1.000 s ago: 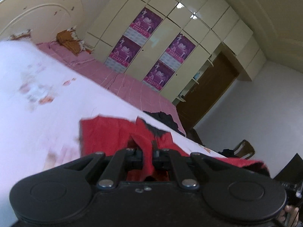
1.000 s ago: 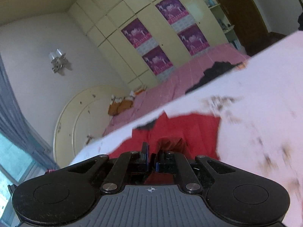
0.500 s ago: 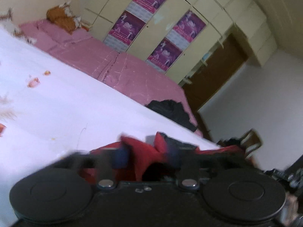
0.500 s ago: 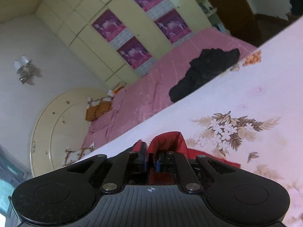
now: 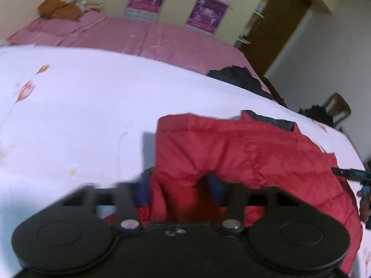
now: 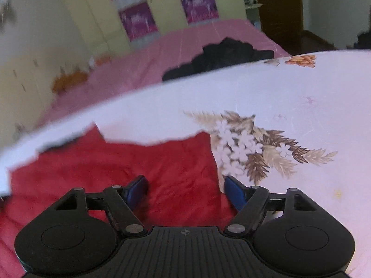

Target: Fold large clothes

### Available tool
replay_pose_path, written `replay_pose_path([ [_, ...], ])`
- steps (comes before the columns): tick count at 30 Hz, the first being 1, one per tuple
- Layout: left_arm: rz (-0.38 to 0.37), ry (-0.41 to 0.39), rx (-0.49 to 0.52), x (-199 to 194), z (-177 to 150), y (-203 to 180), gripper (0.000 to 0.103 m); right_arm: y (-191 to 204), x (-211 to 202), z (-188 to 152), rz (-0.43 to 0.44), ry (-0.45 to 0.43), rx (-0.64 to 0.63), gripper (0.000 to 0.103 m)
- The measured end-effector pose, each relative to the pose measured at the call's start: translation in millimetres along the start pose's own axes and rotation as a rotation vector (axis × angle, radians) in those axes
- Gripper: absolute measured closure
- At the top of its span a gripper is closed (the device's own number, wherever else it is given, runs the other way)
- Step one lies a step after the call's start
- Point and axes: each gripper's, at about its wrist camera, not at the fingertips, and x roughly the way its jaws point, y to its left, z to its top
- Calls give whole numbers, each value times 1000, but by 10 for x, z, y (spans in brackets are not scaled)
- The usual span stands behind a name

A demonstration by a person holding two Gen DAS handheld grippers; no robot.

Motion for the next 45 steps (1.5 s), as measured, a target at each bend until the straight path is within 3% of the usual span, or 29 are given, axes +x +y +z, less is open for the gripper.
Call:
replay_pose_path([
  [1, 11, -13, 32, -16, -5, -56, 82, 16, 26, -16, -1, -12, -11, 73],
  [2, 20, -28, 65, -43, -14, -111, 88, 29, 17, -18, -5, -31, -28, 94],
  [5, 60, -118, 143, -219, 2, -242, 93, 122, -189, 1, -23, -148, -77, 98],
  [10, 49, -336, 121, -476, 98, -315, 96, 305, -334, 87, -16, -303, -169, 99],
  [12, 105, -312, 139, -344, 162, -355, 96, 360, -269, 119, -42, -323, -191, 99],
  [14, 143, -254, 138, -133, 213, -356, 96, 375, -96, 127, -82, -288, -197, 99],
  [18, 191, -81, 183, 322, 169, -334, 95, 273, 468, -9, -162, -45, -196, 98],
  [22, 233, -105, 239, 335, 67, -396, 95, 227, 474, -123, -159, -82, -175, 98],
  [25, 218, -100, 227, 300, 75, -361, 95, 224, 460, -147, -162, -85, -178, 98],
  [26, 215, -98, 219, 289, 76, -347, 89, 220, 454, -134, -158, -86, -171, 97],
  [27, 225, -97, 207, 241, 78, -316, 74, 217, 440, -128, -156, -82, -165, 89],
  [28, 253, -97, 193, 219, 106, -319, 64, 226, 393, -87, -193, -87, -160, 61],
  [29, 284, -114, 179, 191, 164, -354, 37, 242, 279, -65, -231, -120, -159, 20],
  [30, 307, -162, 171, 63, 154, -380, 26, 254, 83, -27, -223, -171, -166, 16],
  [31, 299, -222, 181, -111, 115, -430, 27, 276, -71, -41, -177, -207, -172, 17],
  [34, 207, -249, 226, -407, -30, -711, 34, 483, -340, -142, -86, -200, -219, 62],
  [39, 138, -172, 319, -264, -299, -1328, 35, 1004, -404, -405, 55, -165, -285, 62],
  [43, 148, -99, 382, -2, -447, -1615, 34, 1283, -264, -556, 71, -103, -351, 62],
  [45, 187, -118, 401, 89, -535, -1563, 30, 1258, -94, -609, 33, -55, -366, 62],
])
